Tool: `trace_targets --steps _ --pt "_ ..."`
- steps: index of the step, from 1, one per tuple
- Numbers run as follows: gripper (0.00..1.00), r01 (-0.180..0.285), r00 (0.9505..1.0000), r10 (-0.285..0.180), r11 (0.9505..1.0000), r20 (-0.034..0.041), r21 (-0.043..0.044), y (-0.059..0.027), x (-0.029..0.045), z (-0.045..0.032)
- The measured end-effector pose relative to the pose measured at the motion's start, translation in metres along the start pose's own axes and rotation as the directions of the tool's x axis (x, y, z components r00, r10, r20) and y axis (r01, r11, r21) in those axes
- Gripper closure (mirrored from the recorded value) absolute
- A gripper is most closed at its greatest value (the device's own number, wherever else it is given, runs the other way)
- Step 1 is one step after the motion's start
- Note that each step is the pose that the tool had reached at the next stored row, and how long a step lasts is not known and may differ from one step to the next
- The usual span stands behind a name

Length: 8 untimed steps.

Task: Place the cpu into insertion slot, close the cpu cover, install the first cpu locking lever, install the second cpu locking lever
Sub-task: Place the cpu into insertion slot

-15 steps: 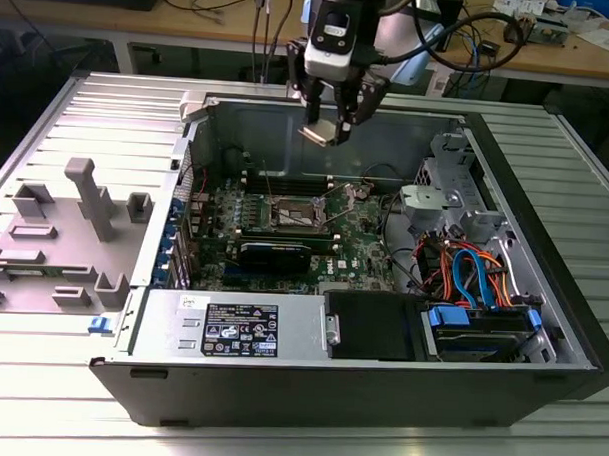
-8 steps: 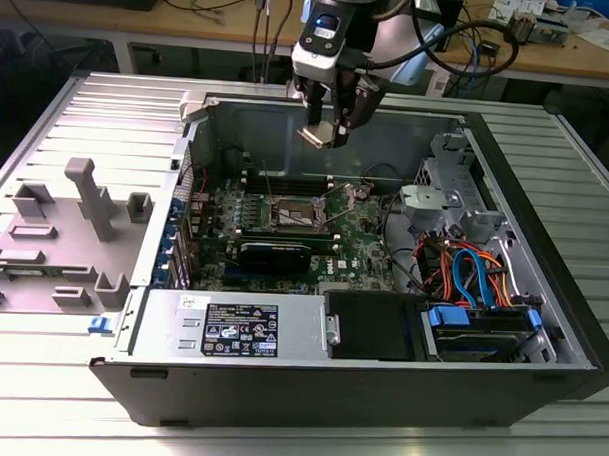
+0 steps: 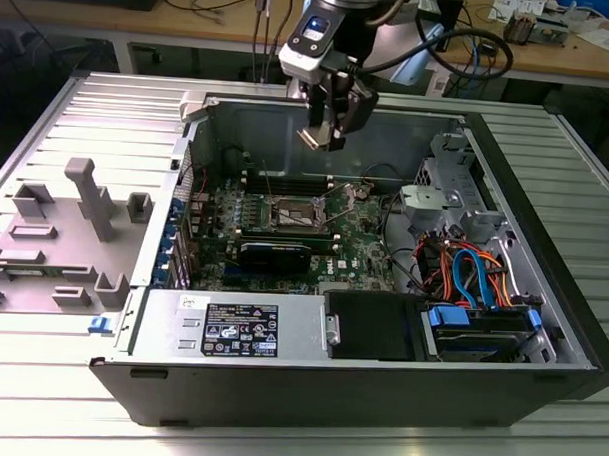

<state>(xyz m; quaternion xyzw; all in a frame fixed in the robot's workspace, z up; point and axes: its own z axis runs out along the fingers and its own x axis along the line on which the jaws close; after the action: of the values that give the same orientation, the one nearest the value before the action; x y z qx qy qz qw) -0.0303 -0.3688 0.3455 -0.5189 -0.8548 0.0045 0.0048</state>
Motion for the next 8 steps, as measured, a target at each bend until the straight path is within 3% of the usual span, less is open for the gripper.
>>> trace_targets --steps 8 --pt "0.46 -0.114 0.9935 0.114 0.9935 -0.0017 0.0009 0.0000 0.0000 0.0031"
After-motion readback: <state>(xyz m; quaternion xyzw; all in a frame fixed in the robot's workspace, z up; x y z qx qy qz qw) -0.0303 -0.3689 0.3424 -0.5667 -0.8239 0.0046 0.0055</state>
